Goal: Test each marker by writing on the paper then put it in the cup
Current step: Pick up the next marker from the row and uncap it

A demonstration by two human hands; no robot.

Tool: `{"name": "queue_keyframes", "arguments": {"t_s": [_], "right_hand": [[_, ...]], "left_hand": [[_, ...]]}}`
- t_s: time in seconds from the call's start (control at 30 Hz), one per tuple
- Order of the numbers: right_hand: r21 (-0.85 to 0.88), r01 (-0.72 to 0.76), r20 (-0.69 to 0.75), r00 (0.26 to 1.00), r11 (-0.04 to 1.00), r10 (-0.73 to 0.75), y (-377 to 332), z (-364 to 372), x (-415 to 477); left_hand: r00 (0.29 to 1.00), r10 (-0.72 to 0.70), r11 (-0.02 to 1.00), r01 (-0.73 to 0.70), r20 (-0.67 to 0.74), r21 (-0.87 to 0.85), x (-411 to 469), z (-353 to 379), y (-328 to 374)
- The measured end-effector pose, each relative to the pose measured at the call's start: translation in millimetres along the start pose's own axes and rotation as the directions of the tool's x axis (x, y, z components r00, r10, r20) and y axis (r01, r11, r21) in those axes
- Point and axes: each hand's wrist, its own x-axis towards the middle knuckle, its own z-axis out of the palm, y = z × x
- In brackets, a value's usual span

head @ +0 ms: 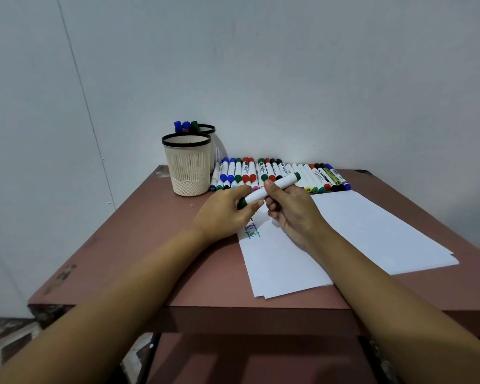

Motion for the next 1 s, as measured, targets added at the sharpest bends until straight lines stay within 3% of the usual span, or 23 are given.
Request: {"name": "queue_keyframes", "arguments": {"t_s": [0.2,0.43,0.67,0.8,1.0], "right_hand": [[0.001,0.046,0.021,0.999,0.999,-0.046,3,-1,3],[-0.111,0.133,-0.009,0.991,0.985,-0.135,4,-3,4],[-0.121,0.096,-0.023,0.995,0.988,-0.099,7,-6,6],[-0.041,0.066,-0.003,0.998,0.997,-0.066,4,-6,6],[-0.069,0.097,0.006,0.995,0.993,-0.097,1,-7,3]], "left_hand": [[0.998,-0.058,0.996,0.058,0.002,-0.071,1,-1,0],[0.998,-0.053,0.988,0.048,0.032,0.149,-2,-7,2],[0.984,-0.06,0.998,0.059,0.166,0.01,1,-7,6],[0.985,-0.061,0.994,0.075,0.159,-0.083,3,-7,4],[0.99,-0.074,0.989,0.087,0.117,-0.117,2,-10,-5]]}}
